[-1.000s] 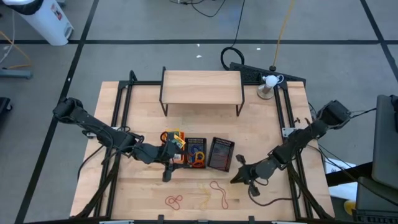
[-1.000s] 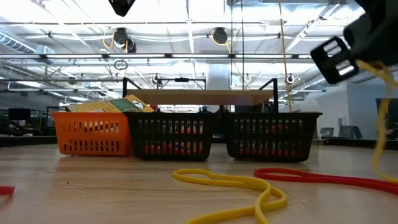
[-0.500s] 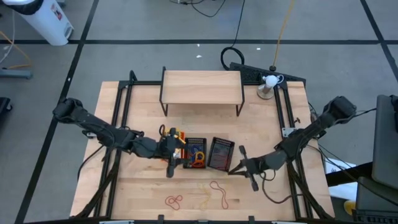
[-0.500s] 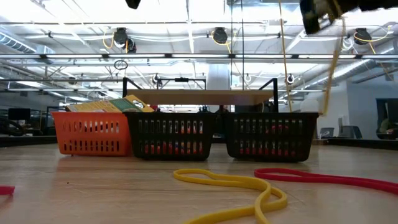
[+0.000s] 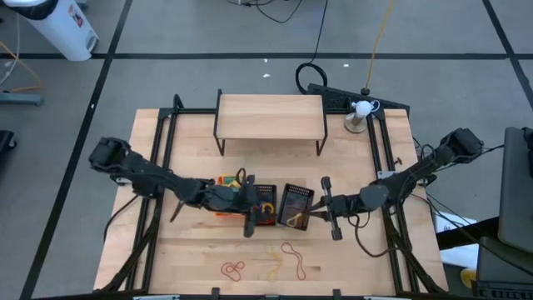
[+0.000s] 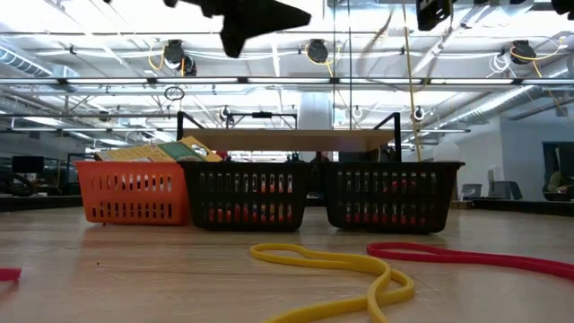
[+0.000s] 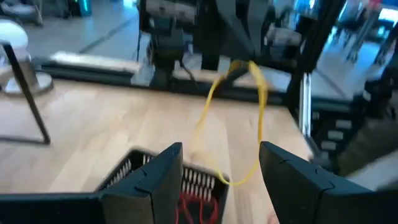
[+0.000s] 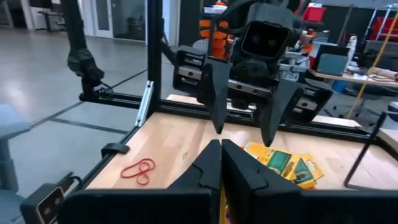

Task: Pick & Place Office Desk Supplies
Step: Put the yellow rubber band into the right black bin, then put the red rubber band into the right black bin

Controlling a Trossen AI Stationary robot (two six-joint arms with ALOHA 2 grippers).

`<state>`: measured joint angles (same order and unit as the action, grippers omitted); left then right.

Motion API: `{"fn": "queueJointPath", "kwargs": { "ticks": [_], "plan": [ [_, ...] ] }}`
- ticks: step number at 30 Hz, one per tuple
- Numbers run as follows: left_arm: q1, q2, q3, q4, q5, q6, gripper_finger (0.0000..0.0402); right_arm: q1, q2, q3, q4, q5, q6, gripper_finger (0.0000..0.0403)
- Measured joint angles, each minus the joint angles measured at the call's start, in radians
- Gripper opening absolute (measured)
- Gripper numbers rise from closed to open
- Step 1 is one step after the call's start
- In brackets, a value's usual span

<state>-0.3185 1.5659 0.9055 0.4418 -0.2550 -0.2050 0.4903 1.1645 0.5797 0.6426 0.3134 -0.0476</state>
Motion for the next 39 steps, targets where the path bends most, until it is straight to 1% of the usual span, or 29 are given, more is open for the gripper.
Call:
{"fn": "queueJointPath", "kwargs": {
  "ticks": [2, 4, 7, 10, 13, 17, 20, 23, 26, 29, 32, 34, 39],
  "plan": [
    [0.01, 0.031, 0.009, 0.054, 0.0, 0.001, 0.0209, -0.006, 0.0, 0.0, -0.001, 0.0, 0.0, 0.0],
    [0.017, 0.056, 0.026, 0.065, 0.003, 0.001, 0.0209, -0.012, 0.0, 0.0, -0.002, 0.0, -0.002, 0.0],
    [0.026, 0.095, 0.07, 0.079, 0.039, 0.001, 0.0209, -0.02, 0.0, 0.0, 0.002, -0.001, -0.002, 0.0],
    [0.031, 0.143, 0.126, 0.081, 0.1, 0.012, 0.0209, -0.029, 0.0, 0.0, 0.003, -0.003, -0.002, 0.0],
    [0.031, 0.18, 0.177, 0.066, 0.126, 0.037, 0.0209, -0.033, 0.0, 0.0, -0.005, -0.003, -0.002, 0.0],
    [0.032, 0.18, 0.231, -0.009, 0.124, 0.073, 0.0209, -0.033, -0.001, 0.0, -0.05, -0.002, -0.002, 0.0],
    [0.033, 0.156, 0.257, -0.105, 0.119, 0.099, 0.0209, -0.039, 0.0, 0.0, -0.068, -0.002, 0.003, 0.0],
    [0.032, 0.106, 0.263, -0.231, 0.096, 0.108, 0.0209, -0.046, -0.001, 0.0, -0.087, -0.002, 0.02, 0.0],
    [0.034, 0.059, 0.266, -0.365, 0.062, 0.104, 0.0209, -0.055, 0.0, 0.0, -0.15, -0.008, 0.04, 0.0],
    [0.034, 0.019, 0.265, -0.448, 0.027, 0.098, 0.0209, -0.061, 0.006, 0.0, -0.2, -0.009, 0.063, 0.0003],
    [0.034, -0.01, 0.265, -0.468, 0.01, 0.099, 0.0209, -0.069, 0.023, 0.0, -0.207, 0.0, 0.086, 0.0023],
    [0.034, -0.021, 0.265, -0.482, 0.011, 0.114, 0.0209, -0.079, 0.033, 0.0, -0.198, 0.0, 0.088, 0.0045],
    [0.034, -0.023, 0.265, -0.474, 0.011, 0.155, 0.0209, -0.121, 0.053, 0.0, -0.199, 0.001, 0.126, 0.012]
  ]
}}
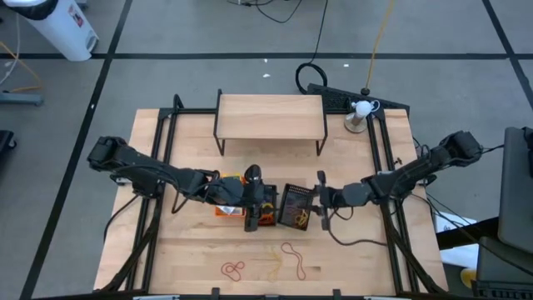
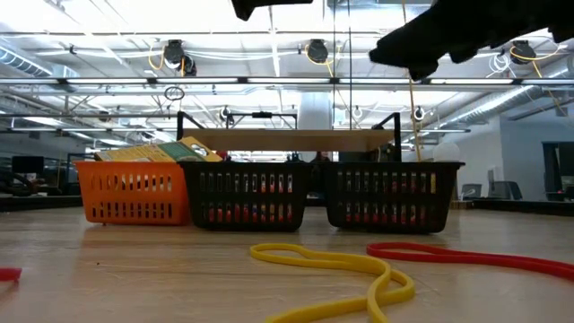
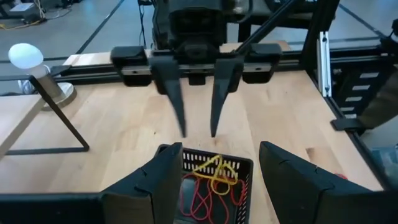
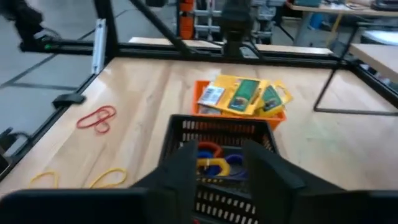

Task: Pick & Place Office Desk Supplies
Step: Put the red rubber band into the right black bin

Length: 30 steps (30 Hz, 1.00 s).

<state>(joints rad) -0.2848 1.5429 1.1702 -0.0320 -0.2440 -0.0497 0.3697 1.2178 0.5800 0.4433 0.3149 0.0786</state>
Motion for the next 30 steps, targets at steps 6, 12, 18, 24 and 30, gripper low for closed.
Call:
{"fn": "queueJointPath", "kwargs": {
  "ticks": [6, 12, 18, 24, 30],
  "plan": [
    [0.002, 0.0, 0.0, -0.028, -0.001, 0.056, 0.0209, -0.035, 0.008, 0.0, 0.011, -0.001, 0.041, 0.0195],
    [0.013, 0.0, 0.0, 0.009, -0.001, 0.151, 0.0209, -0.043, 0.007, 0.0, 0.125, -0.003, -0.009, 0.0223],
    [0.031, 0.0, 0.0, 0.035, 0.016, 0.134, 0.0209, -0.043, 0.007, 0.0, 0.196, -0.033, -0.034, 0.0218],
    [0.021, 0.0, 0.0, 0.034, 0.019, 0.135, 0.0209, -0.043, 0.008, 0.0, 0.197, -0.058, -0.02, 0.021],
    [0.006, 0.0, 0.0, 0.033, 0.016, 0.146, 0.0209, -0.04, 0.008, 0.0, 0.203, -0.059, 0.02, 0.0212]
  ]
}}
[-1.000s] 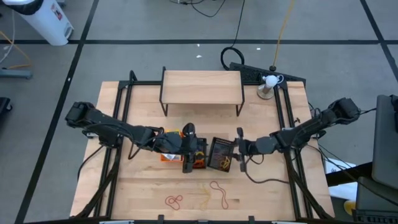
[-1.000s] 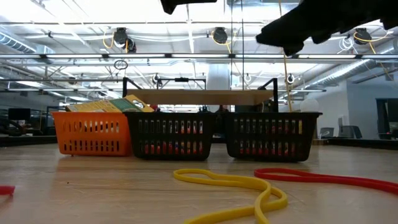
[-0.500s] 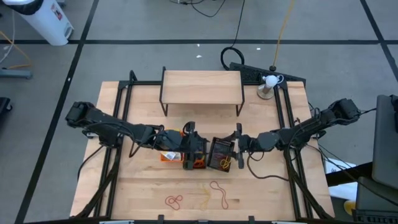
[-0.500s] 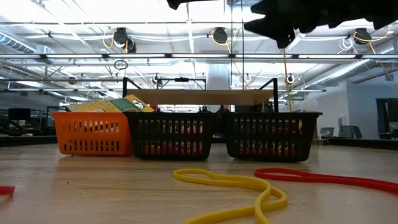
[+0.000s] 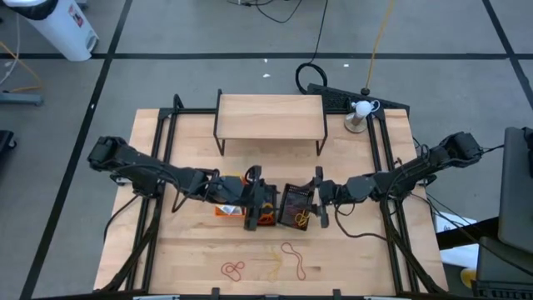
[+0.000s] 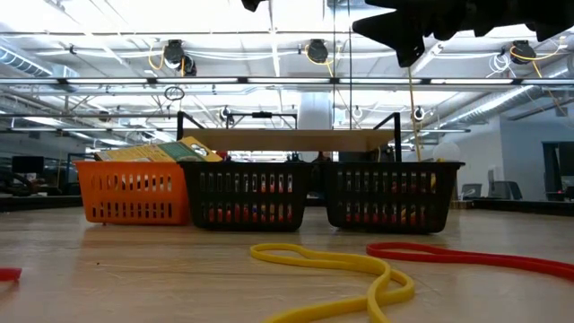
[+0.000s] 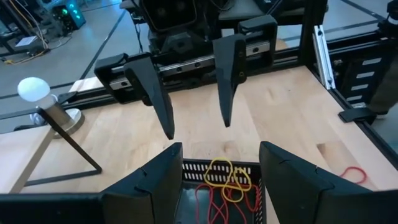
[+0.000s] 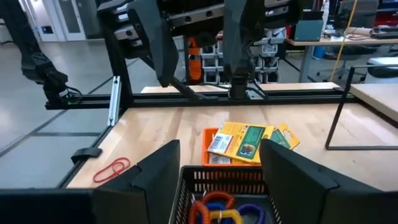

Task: Pick & Place Office Desk Supplies
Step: Put the red rubber band into the right black bin

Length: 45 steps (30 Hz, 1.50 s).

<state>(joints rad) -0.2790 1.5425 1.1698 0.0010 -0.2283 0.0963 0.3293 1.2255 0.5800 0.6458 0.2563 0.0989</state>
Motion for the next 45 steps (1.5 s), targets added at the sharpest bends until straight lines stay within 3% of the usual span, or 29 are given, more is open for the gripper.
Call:
{"fn": "queueJointPath", "kwargs": {
  "ticks": [10, 21, 32, 41, 45],
  "plan": [
    [-0.003, -0.016, -0.001, -0.054, -0.014, 0.037, 0.0209, 0.053, -0.011, 0.0, -0.008, 0.0, 0.023, 0.0209],
    [-0.042, -0.156, -0.001, -0.214, -0.037, -0.002, 0.0209, 0.11, -0.087, 0.0, -0.142, 0.002, 0.077, 0.0208],
    [-0.05, -0.153, -0.001, -0.207, -0.042, -0.003, 0.0209, 0.111, -0.088, 0.0, -0.141, 0.007, 0.106, 0.0208],
    [-0.036, -0.153, -0.001, 0.025, -0.04, 0.011, 0.0209, 0.111, -0.088, 0.0, -0.082, 0.029, 0.098, 0.0208],
    [-0.043, -0.162, 0.0, -0.094, -0.041, -0.051, 0.0209, 0.111, -0.087, 0.0, -0.12, -0.051, 0.113, 0.0208]
  ]
}}
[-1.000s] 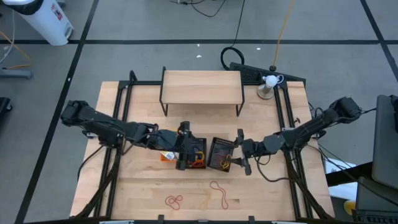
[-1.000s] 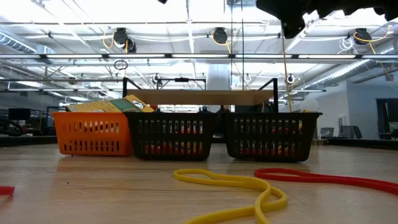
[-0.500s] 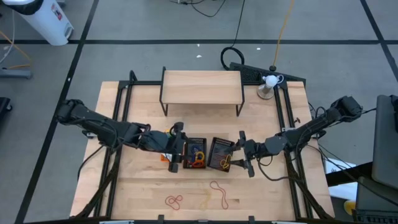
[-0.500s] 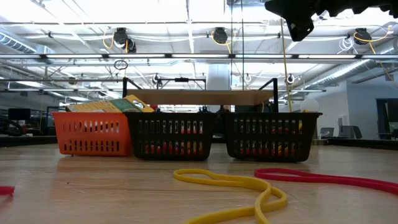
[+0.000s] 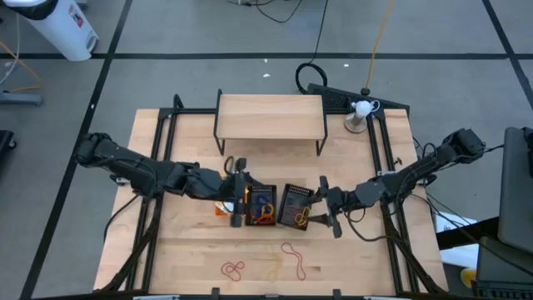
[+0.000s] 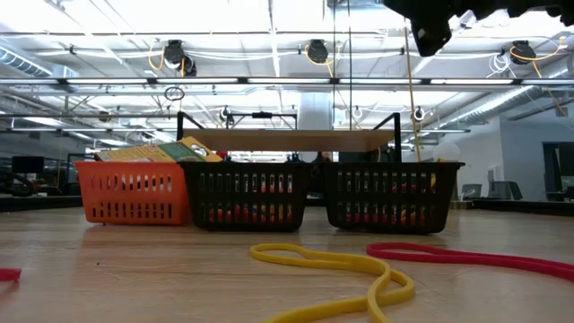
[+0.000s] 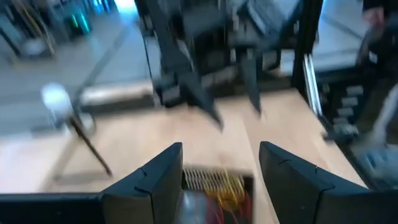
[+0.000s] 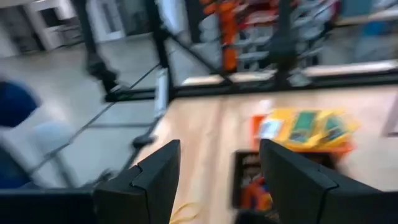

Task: Pick & Place Office Desk Supplies
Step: Put the red rubber band into the right black bin

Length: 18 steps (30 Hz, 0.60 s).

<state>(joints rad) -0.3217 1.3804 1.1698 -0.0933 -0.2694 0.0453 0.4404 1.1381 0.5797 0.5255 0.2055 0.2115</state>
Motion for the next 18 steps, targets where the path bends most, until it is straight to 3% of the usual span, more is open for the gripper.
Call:
{"fn": "queueJointPath", "kwargs": {
  "ticks": [3, 8, 14, 18],
  "plan": [
    [-0.04, -0.004, -0.001, -0.084, 0.001, -0.078, 0.0209, 0.018, 0.009, 0.0, -0.056, -0.049, 0.045, 0.0208],
    [-0.147, -0.005, -0.001, -0.12, -0.015, -0.075, 0.0209, 0.114, 0.053, 0.002, -0.187, 0.03, 0.142, 0.0208],
    [-0.245, -0.005, -0.001, -0.21, -0.213, -0.066, 0.0209, 0.216, 0.176, 0.062, -0.3, 0.106, 0.338, 0.0208],
    [-0.246, -0.005, -0.001, -0.278, -0.228, -0.051, 0.0209, 0.254, 0.304, 0.146, -0.331, 0.105, 0.41, 0.0208]
  ]
}}
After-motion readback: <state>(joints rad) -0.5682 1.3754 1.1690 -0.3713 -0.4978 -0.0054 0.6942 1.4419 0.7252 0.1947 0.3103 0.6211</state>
